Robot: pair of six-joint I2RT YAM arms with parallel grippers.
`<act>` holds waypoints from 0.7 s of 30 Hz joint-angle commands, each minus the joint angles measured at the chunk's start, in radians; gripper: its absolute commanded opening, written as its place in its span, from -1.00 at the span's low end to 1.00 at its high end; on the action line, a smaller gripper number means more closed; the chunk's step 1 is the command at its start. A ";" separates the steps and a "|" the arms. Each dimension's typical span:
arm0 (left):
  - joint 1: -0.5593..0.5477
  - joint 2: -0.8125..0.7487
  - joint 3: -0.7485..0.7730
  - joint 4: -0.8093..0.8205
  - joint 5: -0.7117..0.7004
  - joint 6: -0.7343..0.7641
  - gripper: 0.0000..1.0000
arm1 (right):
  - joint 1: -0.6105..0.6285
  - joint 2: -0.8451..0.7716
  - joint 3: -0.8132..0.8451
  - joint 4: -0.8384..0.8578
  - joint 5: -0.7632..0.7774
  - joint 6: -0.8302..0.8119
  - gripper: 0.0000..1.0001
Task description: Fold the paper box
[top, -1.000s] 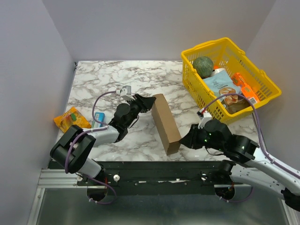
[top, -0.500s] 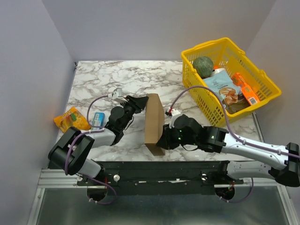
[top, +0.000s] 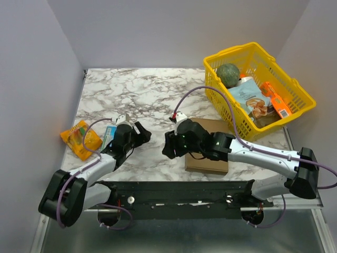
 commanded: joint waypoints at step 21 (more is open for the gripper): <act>0.060 -0.350 0.454 -0.561 0.129 0.464 0.97 | -0.774 -0.605 -0.238 0.220 -0.207 -0.363 1.00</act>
